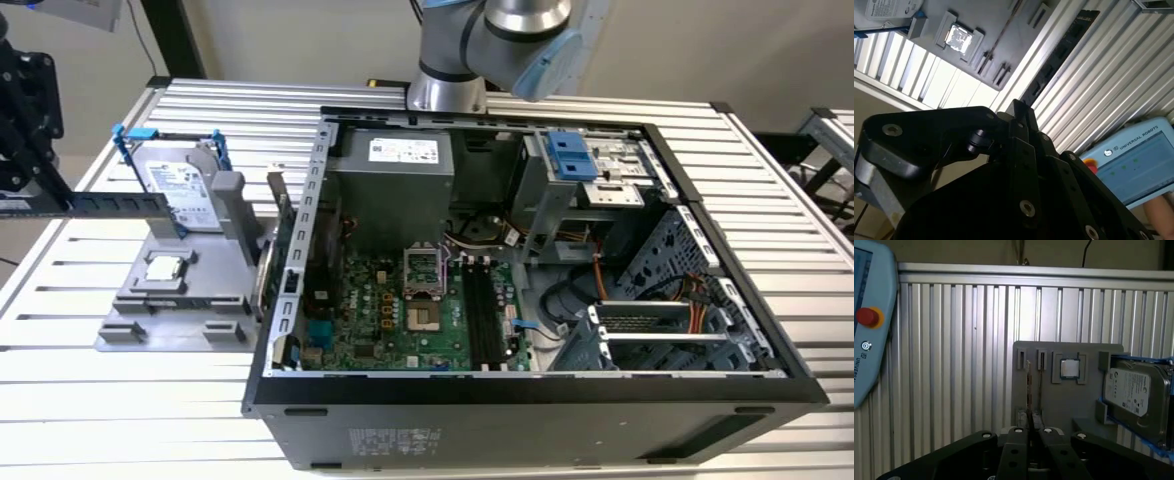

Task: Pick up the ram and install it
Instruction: 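Pick up the ram and move it above insertion slot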

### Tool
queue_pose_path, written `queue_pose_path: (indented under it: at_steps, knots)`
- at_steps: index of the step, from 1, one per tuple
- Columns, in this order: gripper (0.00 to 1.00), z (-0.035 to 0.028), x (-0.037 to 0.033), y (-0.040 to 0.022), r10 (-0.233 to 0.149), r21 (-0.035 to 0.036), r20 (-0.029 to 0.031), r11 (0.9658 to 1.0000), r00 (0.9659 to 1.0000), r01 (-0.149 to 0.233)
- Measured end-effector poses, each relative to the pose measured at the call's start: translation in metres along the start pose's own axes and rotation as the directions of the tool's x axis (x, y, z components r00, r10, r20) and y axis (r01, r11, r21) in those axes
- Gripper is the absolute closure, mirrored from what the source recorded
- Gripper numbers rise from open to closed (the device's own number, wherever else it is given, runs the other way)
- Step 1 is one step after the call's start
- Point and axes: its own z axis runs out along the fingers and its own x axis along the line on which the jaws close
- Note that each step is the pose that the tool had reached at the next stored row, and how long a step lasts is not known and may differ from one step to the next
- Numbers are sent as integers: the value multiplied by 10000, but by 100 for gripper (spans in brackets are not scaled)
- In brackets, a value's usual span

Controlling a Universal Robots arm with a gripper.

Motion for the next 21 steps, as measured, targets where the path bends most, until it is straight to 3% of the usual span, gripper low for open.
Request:
queue_pose_path:
  at_steps: [3, 21]
  knots:
    - [100, 0, 1, -95, 2, 1, 1, 10000, 10000, -2]
    - [100, -12, 11, -854, 2, -28, 3, 10000, 10000, -2]
